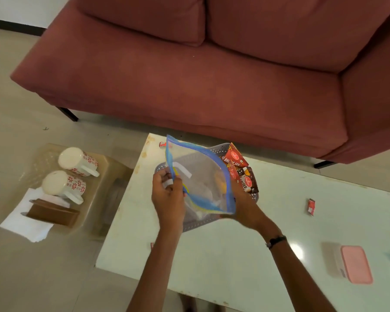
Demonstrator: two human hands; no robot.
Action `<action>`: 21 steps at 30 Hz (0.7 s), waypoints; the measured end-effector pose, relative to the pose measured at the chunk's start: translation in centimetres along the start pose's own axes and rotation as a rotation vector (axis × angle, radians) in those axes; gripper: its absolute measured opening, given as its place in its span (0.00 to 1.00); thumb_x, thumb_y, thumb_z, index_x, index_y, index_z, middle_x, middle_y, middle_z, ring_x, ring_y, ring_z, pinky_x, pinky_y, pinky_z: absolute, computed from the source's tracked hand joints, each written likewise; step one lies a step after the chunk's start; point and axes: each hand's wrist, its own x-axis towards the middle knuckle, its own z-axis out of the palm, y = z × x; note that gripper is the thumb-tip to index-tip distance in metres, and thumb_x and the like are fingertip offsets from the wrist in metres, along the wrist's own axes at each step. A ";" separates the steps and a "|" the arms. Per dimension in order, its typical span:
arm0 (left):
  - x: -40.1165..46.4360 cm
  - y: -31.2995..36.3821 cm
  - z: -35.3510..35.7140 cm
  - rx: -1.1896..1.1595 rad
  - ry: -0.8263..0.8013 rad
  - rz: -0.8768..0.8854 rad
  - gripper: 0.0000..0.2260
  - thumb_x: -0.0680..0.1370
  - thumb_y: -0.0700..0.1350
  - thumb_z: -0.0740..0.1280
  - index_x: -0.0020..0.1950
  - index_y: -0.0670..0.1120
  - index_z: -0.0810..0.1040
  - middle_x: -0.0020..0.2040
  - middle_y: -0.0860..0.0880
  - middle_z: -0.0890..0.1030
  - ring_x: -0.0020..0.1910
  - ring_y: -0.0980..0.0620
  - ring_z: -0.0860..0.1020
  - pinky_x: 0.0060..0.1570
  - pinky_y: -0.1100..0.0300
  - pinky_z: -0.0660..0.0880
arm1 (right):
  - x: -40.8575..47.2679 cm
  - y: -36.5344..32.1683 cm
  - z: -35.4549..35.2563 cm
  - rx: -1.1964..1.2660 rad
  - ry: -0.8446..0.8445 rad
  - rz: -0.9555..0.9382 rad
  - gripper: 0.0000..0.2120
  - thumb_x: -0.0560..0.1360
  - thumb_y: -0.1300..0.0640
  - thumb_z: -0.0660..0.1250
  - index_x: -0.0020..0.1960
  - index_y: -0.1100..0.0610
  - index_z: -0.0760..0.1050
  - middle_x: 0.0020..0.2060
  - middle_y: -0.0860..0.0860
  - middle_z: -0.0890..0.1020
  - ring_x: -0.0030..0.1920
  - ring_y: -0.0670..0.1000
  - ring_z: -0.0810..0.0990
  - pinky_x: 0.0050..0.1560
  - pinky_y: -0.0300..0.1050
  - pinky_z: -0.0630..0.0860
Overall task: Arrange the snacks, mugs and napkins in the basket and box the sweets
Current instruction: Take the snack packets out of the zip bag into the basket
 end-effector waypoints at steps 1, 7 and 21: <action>-0.3 0.8 0.5 -0.038 0.009 -0.012 0.10 0.76 0.37 0.65 0.58 0.41 0.73 0.54 0.43 0.78 0.43 0.49 0.76 0.32 0.65 0.75 | -1.1 -1.1 0.4 0.049 -0.026 -0.012 0.44 0.63 0.57 0.79 0.70 0.40 0.58 0.66 0.33 0.67 0.65 0.27 0.64 0.58 0.18 0.63; -2.7 4.8 2.1 -0.268 -0.086 -0.103 0.09 0.76 0.35 0.64 0.53 0.45 0.70 0.52 0.42 0.73 0.33 0.56 0.76 0.30 0.69 0.74 | -3.3 -6.5 1.4 0.169 0.550 0.112 0.16 0.69 0.62 0.73 0.53 0.50 0.76 0.43 0.47 0.83 0.40 0.45 0.80 0.40 0.29 0.73; -9.3 0.9 6.0 0.054 -0.498 0.139 0.33 0.67 0.40 0.75 0.69 0.49 0.65 0.66 0.53 0.72 0.60 0.66 0.73 0.59 0.68 0.71 | -14.2 -3.6 -16.1 0.387 0.576 -0.098 0.08 0.72 0.54 0.69 0.48 0.50 0.84 0.49 0.48 0.86 0.55 0.52 0.82 0.55 0.44 0.76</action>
